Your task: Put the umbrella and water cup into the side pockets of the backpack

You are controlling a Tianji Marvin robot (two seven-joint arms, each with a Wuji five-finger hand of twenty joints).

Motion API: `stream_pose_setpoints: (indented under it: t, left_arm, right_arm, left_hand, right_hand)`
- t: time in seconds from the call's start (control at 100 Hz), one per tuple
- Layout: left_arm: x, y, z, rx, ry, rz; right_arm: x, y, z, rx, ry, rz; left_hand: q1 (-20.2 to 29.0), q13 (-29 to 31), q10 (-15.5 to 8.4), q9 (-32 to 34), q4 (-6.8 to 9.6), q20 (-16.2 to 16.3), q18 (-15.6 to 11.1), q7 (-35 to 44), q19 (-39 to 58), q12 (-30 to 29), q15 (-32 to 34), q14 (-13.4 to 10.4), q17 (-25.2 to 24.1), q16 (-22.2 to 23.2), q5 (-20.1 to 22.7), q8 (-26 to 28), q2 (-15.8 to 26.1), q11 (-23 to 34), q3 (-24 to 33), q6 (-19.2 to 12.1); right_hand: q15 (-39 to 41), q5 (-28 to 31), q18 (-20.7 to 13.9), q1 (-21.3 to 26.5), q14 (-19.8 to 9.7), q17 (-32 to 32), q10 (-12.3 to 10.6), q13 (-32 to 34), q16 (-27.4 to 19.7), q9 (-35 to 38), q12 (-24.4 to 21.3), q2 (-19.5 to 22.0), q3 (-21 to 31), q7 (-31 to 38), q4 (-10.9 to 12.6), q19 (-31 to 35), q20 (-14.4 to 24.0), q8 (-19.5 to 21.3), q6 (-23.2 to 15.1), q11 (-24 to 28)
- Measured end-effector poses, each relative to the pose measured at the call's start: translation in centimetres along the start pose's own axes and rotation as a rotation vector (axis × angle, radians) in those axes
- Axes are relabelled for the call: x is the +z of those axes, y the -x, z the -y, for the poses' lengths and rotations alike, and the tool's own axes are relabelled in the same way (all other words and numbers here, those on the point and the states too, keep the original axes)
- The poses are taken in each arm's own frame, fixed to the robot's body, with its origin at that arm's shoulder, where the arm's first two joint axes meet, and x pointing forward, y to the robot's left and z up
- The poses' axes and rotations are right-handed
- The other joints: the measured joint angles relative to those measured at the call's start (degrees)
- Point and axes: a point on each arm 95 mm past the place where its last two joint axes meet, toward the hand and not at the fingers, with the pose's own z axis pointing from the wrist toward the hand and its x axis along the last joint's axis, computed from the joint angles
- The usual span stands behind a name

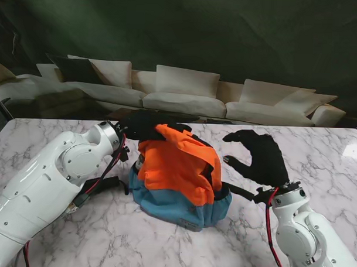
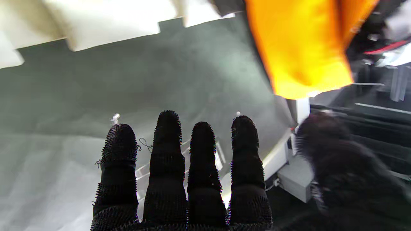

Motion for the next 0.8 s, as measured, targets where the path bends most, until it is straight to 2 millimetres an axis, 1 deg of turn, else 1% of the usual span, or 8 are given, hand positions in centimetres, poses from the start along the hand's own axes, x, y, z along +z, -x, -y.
stream_pose_setpoints:
  t: [0.09,0.21,0.3,0.38,0.51,0.64,0.73,0.8]
  left_arm:
    - [-0.2,-0.2,0.1,0.003,0.004,-0.010]
    - [-0.4,-0.4,0.2,0.009,0.001,-0.023]
    - [-0.5,-0.7,0.2,0.007,-0.001,-0.030]
    - [-0.5,-0.8,0.2,0.008,-0.004,-0.036]
    - [-0.2,-1.3,0.1,0.010,-0.028,-0.049]
    - [0.3,-1.7,0.0,0.022,-0.048,-0.060]
    - [0.7,-1.9,0.0,0.027,-0.048,-0.068]
    - [1.0,-2.0,0.1,0.027,-0.049,-0.074]
  right_arm:
    - [-0.6,1.7,-0.2,-0.136,-0.024,0.021]
    - [-1.7,4.4,0.9,-0.223,-0.092,0.121]
    - [-2.4,5.8,2.1,-0.299,-0.180,0.139]
    - [-2.8,6.3,3.1,-0.431,-0.249,0.083]
    - [-2.6,6.1,4.2,-0.337,-0.286,0.070]
    - [-2.2,4.9,5.6,-0.285,-0.406,-0.007]
    - [-2.1,3.5,6.4,-0.142,-0.445,-0.049]
    - [-2.0,2.4,6.6,-0.094,-0.441,-0.094]
  left_hand:
    - [0.1,0.0,0.0,0.0,0.00,0.0,0.0,0.0,0.0,0.0,0.0,0.0,0.0,0.3,0.0,-0.1,0.0,0.0,0.0,0.1]
    - [0.2,0.0,0.0,0.0,0.00,0.0,0.0,0.0,0.0,0.0,0.0,0.0,0.0,0.3,0.0,-0.3,0.0,0.0,0.0,0.1]
    - [0.2,0.0,-0.1,0.0,0.00,0.0,0.2,0.0,0.0,0.0,0.0,0.1,-0.2,0.3,0.0,-0.7,0.0,0.0,0.0,0.1]
    - [0.7,-0.1,-0.1,0.0,0.00,0.0,0.6,0.0,0.0,0.0,0.0,0.5,-0.9,0.4,0.0,-0.8,0.0,0.0,0.0,0.1]
    - [0.8,-2.2,-1.3,0.0,0.00,0.0,1.5,0.0,0.0,0.0,0.1,1.3,-3.8,0.7,0.0,-1.4,0.0,0.0,0.0,0.1]
    - [0.8,-5.5,-2.3,0.0,0.00,0.0,2.9,-0.2,-0.1,0.0,-0.9,1.5,-7.8,0.3,0.0,-1.4,0.0,-0.6,0.0,0.1]
    - [0.8,-7.7,-3.0,0.0,0.00,0.0,3.7,-0.3,-1.2,0.0,-2.7,1.6,-9.8,-0.8,0.0,-1.4,0.0,-1.3,0.0,-0.2]
    - [0.8,-8.5,-3.0,-0.1,0.00,0.0,4.2,-0.8,-2.4,0.0,-4.0,1.6,-10.9,-1.4,0.0,-1.4,0.0,-1.5,0.0,-0.6]
  right_hand:
    - [0.0,0.0,0.0,1.9,-0.1,0.0,-0.6,0.0,0.0,0.0,0.0,1.5,-0.2,0.0,0.0,0.0,0.0,0.0,-0.8,0.0]
    - [-0.1,-0.2,0.0,8.0,-0.3,0.0,-1.3,-0.1,0.0,-0.1,-1.1,1.5,0.1,1.3,-1.9,0.0,0.0,-3.6,-3.3,-1.1]
    - [-0.2,-2.2,0.0,7.9,-0.3,-0.1,-1.4,-0.1,0.0,-0.2,-2.0,1.5,0.2,0.7,-1.9,0.0,0.0,-4.9,-6.9,-2.2]
    - [-0.3,-2.4,0.0,7.2,-0.3,-0.1,-2.2,-0.1,0.0,-0.2,-2.4,1.4,0.9,0.7,-1.1,0.0,0.0,-4.9,-8.4,-2.3]
    - [-0.8,-2.5,0.0,5.6,-0.3,-0.4,-3.4,-0.1,0.0,-0.2,-2.7,0.2,1.2,-0.2,-0.6,-0.3,0.0,-4.9,-9.3,-3.4]
    - [-1.0,-2.9,0.0,5.6,-0.3,-0.8,-3.4,-0.2,0.0,-0.1,-3.3,0.5,1.2,-0.8,-0.6,-1.0,0.0,-4.9,-10.0,-4.2]
    - [-1.6,-2.9,0.2,7.9,-0.3,-1.0,-3.5,-0.2,0.0,1.1,-3.3,1.0,3.6,-0.8,0.1,-1.6,-0.1,-4.9,-10.2,-4.3]
    - [-1.7,-2.9,0.4,7.9,-0.3,-1.0,-5.6,-0.1,0.0,2.3,-3.3,0.8,3.7,-0.8,0.1,-1.7,-0.1,-5.5,-11.5,-4.9]
